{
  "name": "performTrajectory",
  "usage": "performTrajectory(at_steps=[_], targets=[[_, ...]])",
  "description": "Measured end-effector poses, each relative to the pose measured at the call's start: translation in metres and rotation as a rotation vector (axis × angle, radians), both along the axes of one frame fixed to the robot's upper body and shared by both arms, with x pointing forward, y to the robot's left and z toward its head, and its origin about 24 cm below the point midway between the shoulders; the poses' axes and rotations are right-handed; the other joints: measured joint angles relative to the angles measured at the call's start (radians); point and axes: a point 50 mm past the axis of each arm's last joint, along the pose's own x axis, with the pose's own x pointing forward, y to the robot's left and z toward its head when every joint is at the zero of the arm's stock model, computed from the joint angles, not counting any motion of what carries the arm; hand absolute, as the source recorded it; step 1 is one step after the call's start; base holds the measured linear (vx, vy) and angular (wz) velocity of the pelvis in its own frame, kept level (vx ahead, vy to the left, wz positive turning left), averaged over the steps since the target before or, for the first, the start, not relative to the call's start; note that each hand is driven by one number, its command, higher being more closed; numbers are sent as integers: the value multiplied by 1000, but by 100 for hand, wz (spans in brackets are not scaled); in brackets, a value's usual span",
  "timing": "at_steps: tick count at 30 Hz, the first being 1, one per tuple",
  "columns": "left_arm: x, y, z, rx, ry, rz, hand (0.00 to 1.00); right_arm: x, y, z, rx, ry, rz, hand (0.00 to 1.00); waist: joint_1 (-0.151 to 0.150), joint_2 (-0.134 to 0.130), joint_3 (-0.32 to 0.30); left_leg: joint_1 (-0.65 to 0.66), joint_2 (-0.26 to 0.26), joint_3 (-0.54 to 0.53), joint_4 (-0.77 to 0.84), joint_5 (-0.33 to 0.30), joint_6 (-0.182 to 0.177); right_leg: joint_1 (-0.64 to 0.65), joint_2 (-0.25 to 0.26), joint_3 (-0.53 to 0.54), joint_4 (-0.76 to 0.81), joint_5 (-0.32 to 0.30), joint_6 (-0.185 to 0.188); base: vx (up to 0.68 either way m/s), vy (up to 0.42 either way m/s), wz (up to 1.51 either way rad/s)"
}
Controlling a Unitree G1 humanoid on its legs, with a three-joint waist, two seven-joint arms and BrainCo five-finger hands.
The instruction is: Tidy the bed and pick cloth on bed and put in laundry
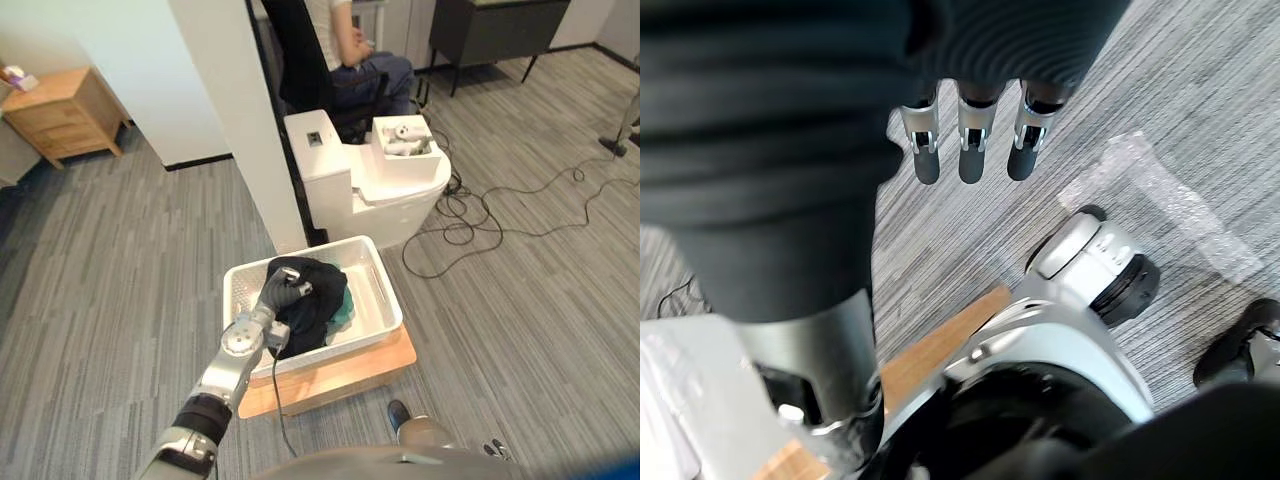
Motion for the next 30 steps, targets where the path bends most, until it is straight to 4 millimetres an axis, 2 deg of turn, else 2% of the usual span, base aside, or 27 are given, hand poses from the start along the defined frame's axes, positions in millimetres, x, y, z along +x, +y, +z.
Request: performTrajectory(at_steps=[4,5,7,12,15,17,18,21,26,30], targets=[[-18,1,-24,143,72,45,100,0,2,0,7,1,8,0,-1,5,4,37,10,26,6,-3,-4,23,11,21,13,-2,-3,52,0,-15],[-20,3,-27,157,84,59,0,0,2,0,8,-1,10,0,-1,5,4,40,10,28,12,-4,-5,27,10,21,16,-4,-4,7,-21,-6],[-27,13,-39,219,135,120,0,0,4,-1,16,-2,22,0,0,4,4,50,12,30,29,-7,-9,38,8,21,33,-18,-6,-30,-34,3],[-41,32,-50,260,190,216,0,-2,4,0,12,3,50,0,4,4,7,57,30,34,50,-25,-12,44,15,21,54,-29,-7,-76,-56,3],[-51,33,-56,258,214,231,0,-6,1,1,1,2,48,0,5,0,3,67,34,35,53,-29,-11,58,16,21,54,-29,-7,-78,-54,2],[-53,34,-57,256,218,234,0,-8,0,2,0,0,50,0,7,10,-6,72,34,34,55,-29,-11,64,16,21,53,-28,-7,-35,-25,2],[-56,35,-57,247,215,245,0,-13,-2,3,-5,6,51,0,8,7,-8,77,34,33,55,-29,-11,73,16,21,48,-26,-5,0,0,0],[-55,35,-57,228,208,270,0,-22,-5,3,-10,25,45,0,22,14,-18,87,34,32,50,-29,-11,84,15,20,43,-24,-4,0,0,0],[-54,36,-55,222,203,280,0,-23,-8,4,-16,24,25,0,31,13,-23,103,31,15,46,-28,-11,109,9,0,29,-22,-4,-1,-12,8],[-47,48,-45,191,158,348,0,-23,-8,4,-17,21,25,0,39,12,-24,100,25,-3,36,-25,-8,110,2,-13,26,-23,-3,6,-9,10]])
